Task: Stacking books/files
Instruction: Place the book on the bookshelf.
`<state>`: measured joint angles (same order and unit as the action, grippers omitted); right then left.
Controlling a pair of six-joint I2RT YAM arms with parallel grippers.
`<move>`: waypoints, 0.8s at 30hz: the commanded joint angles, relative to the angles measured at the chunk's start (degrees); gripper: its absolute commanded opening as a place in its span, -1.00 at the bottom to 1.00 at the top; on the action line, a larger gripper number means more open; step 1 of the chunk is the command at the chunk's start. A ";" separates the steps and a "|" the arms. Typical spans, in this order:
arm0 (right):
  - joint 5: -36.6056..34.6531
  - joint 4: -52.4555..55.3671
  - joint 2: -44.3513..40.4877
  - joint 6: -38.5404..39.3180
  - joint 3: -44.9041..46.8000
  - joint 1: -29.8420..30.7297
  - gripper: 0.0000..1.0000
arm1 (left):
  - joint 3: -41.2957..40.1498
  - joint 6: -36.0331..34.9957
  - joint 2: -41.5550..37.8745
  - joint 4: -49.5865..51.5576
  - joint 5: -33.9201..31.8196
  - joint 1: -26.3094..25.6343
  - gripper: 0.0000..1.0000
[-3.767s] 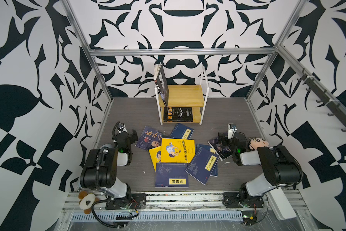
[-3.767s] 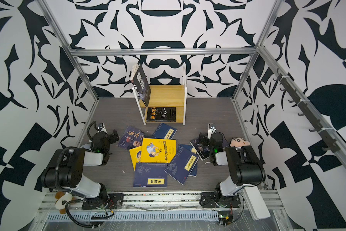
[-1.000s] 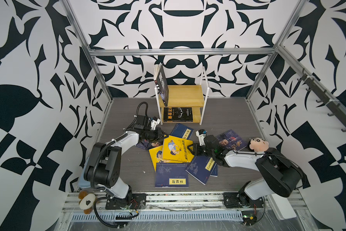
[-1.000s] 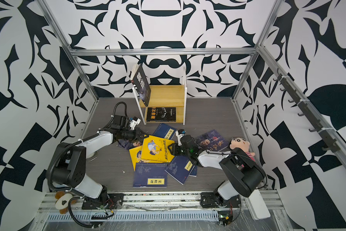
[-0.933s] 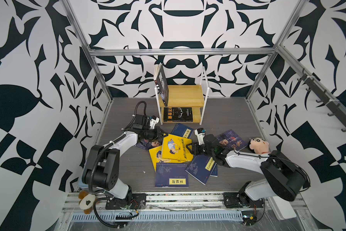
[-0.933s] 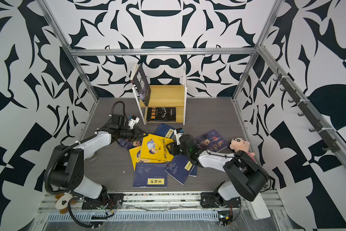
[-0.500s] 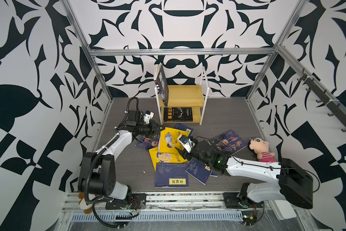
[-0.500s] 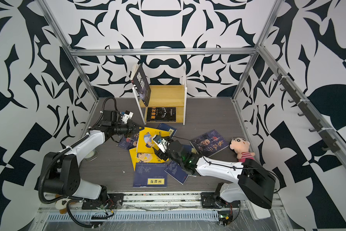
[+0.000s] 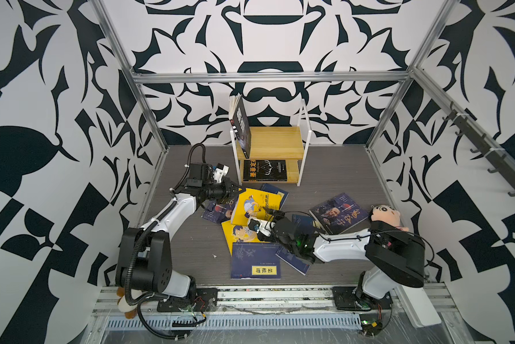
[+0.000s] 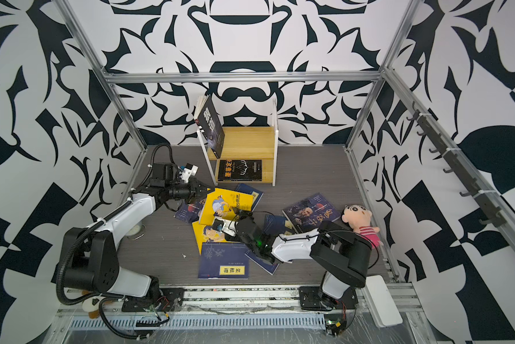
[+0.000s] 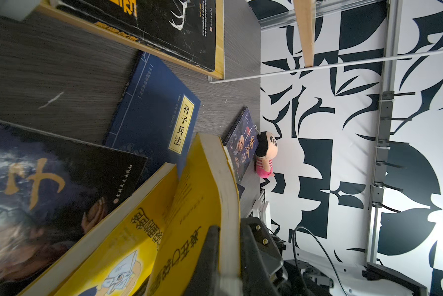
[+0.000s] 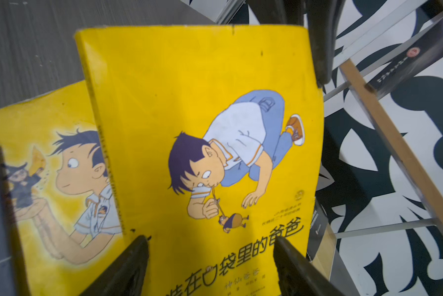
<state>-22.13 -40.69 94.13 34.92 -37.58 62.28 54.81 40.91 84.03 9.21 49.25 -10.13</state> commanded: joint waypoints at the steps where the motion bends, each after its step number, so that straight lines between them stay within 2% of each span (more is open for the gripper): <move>1: -2.08 -4.27 2.17 3.23 -1.51 1.91 0.72 | 0.64 1.70 -1.10 -0.25 2.30 0.37 -1.00; 3: -1.23 -5.05 2.70 3.12 -0.93 2.71 0.76 | 0.52 1.71 -1.10 -0.33 1.96 0.53 -1.00; 4: -0.82 -5.10 3.10 3.24 -0.81 3.14 0.87 | 0.40 1.72 -1.09 -0.55 1.70 0.63 -1.00; 6: -1.50 -5.21 3.82 3.72 -0.59 4.10 0.96 | 0.19 2.41 -1.06 -0.85 1.20 1.13 -1.00; 10: -3.27 -7.18 4.82 3.59 0.29 4.93 0.97 | 0.14 5.48 -0.94 -2.13 1.72 2.13 -1.00; 15: -3.85 -6.61 6.24 4.45 -0.38 6.43 0.96 | -0.54 5.59 -1.02 -3.06 1.11 2.37 -1.00; 24: -0.11 -6.78 3.90 3.75 1.55 8.40 0.95 | -1.54 5.90 -0.90 -4.07 -0.37 3.63 -1.00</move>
<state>-25.04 -47.64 100.51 39.44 -37.08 70.72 53.63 45.23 84.03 7.70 48.18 -7.09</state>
